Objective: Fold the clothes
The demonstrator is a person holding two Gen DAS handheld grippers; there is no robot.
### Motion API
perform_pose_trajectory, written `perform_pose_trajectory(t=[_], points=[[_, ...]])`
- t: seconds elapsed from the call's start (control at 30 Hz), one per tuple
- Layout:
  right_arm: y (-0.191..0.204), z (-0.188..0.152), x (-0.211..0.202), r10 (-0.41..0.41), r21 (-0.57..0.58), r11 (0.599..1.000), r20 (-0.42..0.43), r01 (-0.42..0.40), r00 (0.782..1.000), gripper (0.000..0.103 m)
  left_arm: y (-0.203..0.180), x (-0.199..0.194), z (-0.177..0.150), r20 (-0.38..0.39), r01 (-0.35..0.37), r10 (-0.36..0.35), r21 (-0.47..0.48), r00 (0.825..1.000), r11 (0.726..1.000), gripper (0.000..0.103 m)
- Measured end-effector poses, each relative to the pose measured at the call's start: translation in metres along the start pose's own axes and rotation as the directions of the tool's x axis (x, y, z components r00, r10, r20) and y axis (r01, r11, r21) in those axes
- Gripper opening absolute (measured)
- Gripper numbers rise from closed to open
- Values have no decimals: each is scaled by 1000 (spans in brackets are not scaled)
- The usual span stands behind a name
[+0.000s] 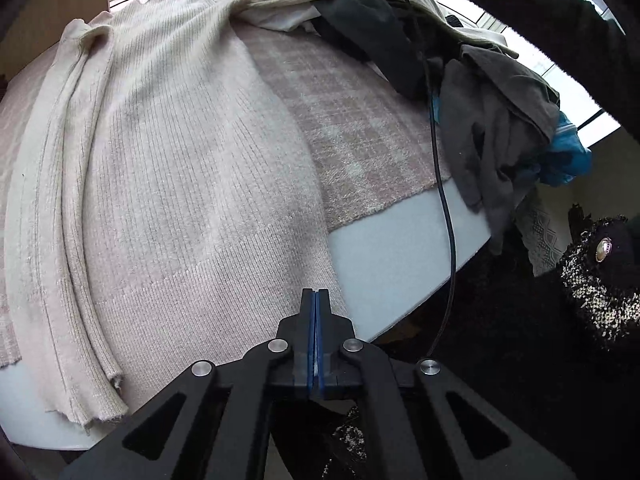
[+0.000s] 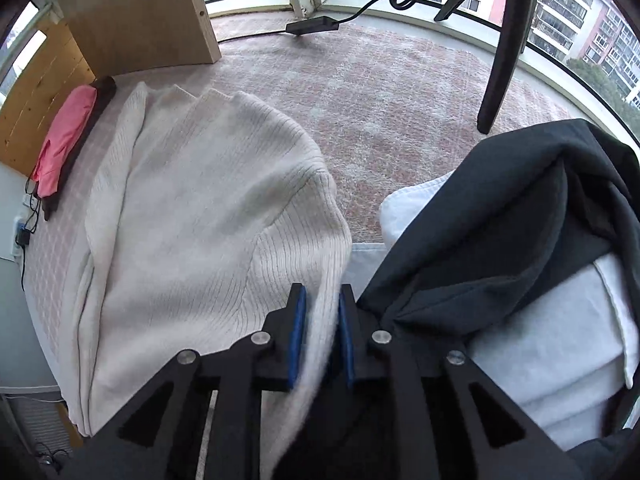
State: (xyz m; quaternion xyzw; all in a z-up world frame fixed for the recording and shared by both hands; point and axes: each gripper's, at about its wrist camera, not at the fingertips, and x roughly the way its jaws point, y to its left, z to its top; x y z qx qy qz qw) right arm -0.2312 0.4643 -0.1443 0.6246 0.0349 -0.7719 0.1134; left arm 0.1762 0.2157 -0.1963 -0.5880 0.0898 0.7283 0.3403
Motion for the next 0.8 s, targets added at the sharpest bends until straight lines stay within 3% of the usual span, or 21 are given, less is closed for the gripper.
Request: perform_pose_trajectory(t=[0.03,0.1,0.13,0.17,0.23,0.3,0.33,0.37,0.43,0.47,0.57,0.6,0.67,0.8], points=[[3,0,3,-12,-21,1000,-10,11,1000,19,-2,-1,0,-1,6,-6,-6,1000,1000,0],[5,-3,5,6,-50,999,-40,-8,999,37,-5,-3,-1,-1,20,-20,-16,1000,1000,1],[5,-4,4,18,-53,998,-47,-21,999,41,-7,-4,-2,-1,27,-27,-21,1000,999,9],[5,-6,3,29,-55,998,-50,-32,998,43,-9,-4,-2,-1,34,-34,-27,999,999,24],[8,-7,2,16,-71,997,-47,-20,999,43,-21,0,-1,7,-9,9,-6,1000,1000,41],[10,-9,2,-2,-89,996,-41,-2,999,44,-28,7,3,12,-38,38,27,999,999,38],[12,-10,1,-11,-98,995,-38,7,999,43,-29,9,4,18,-59,58,42,998,997,28],[13,-10,1,-19,-107,994,-35,16,999,43,-30,10,4,25,-80,78,58,997,995,4],[17,-12,0,-67,-128,990,-18,64,998,29,-25,9,6,33,-78,77,43,997,996,2],[18,-12,0,-86,-136,987,-13,84,996,10,-20,8,7,25,-53,52,21,998,998,2],[17,-13,-8,-106,-155,982,4,105,994,6,-17,-21,11,63,128,-125,-51,990,990,2],[15,-14,-13,-116,-163,980,11,116,993,6,-20,-37,11,103,196,-189,-59,976,979,2],[10,-14,-23,-126,-168,977,30,129,992,5,-15,-67,13,199,335,-315,-75,928,939,2],[-4,-18,-24,-144,-127,981,36,148,989,5,-12,-49,2,136,282,-267,-101,954,954,3]])
